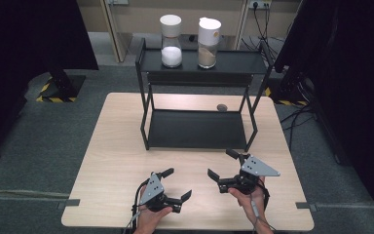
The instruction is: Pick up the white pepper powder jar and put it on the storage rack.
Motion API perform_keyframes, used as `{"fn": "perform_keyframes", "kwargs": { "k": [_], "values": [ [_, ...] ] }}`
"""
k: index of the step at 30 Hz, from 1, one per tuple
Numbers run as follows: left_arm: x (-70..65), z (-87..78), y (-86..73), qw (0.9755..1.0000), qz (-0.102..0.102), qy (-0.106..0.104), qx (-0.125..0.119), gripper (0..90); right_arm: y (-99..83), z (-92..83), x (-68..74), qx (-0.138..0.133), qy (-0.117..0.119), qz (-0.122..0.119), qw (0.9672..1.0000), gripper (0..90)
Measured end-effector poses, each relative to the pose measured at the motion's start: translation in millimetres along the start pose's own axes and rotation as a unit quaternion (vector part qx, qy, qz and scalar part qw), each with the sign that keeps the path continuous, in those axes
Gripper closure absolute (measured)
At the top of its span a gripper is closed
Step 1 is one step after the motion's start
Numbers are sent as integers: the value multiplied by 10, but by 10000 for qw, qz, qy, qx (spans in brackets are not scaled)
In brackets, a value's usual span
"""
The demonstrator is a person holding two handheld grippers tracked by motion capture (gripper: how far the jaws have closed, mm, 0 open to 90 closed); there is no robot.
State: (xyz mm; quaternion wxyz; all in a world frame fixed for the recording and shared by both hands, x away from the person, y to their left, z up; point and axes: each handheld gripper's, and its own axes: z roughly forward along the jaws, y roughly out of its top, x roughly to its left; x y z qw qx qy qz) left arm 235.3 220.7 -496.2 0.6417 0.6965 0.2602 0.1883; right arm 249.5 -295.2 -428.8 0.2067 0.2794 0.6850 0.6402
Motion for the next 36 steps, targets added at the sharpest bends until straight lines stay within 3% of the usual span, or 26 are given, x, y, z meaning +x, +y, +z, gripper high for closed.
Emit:
{"fn": "perform_keyframes", "kwargs": {
  "k": [21,36],
  "values": [
    [8,-4,5,10000,12,47,-20,4,-271,-21,4,118,23,26,9999,4],
    [-8,-9,2,10000,12,37,-31,5,-338,-15,-3,88,23,36,10000,4]
  ]
}}
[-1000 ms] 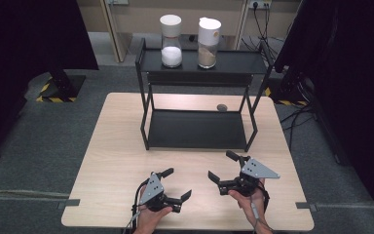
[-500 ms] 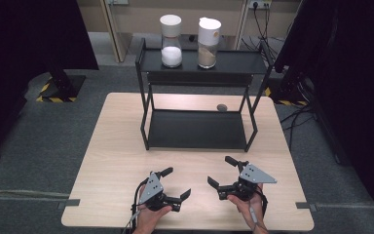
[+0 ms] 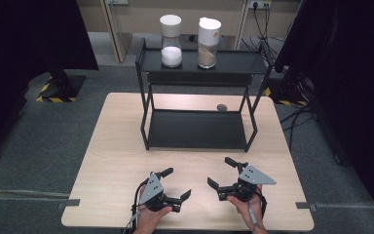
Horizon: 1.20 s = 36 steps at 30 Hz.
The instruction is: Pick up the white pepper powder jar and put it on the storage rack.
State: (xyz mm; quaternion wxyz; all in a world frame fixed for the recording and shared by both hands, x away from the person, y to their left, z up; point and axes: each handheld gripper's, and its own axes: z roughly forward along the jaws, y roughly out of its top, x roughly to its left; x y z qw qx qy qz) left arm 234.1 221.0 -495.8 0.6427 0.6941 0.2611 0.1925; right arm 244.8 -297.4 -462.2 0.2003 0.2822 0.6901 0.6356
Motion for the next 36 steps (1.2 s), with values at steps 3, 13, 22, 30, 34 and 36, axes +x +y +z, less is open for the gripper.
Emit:
{"fn": "perform_keyframes", "kwargs": {
  "k": [3,13,22,30,34,36],
  "values": [
    [1,-6,1,10000,2,0,-9,5,-6,1,3,-2,-9,-11,10000,4],
    [0,-12,-2,10000,-1,2,-19,5,-66,5,-18,48,-68,28,10000,4],
    [-1,-9,-2,10000,5,1,-7,5,-72,-5,-27,39,-92,34,9999,4],
    [-2,-7,-4,10000,4,-5,-1,5,-75,-7,-29,42,-103,44,9999,4],
    [-3,-6,-3,10000,6,-6,7,5,-75,-4,-27,49,-96,41,9999,4],
    [-4,-6,-3,10000,10,-9,7,5,-75,-4,-26,50,-96,38,9999,4]
  ]
}}
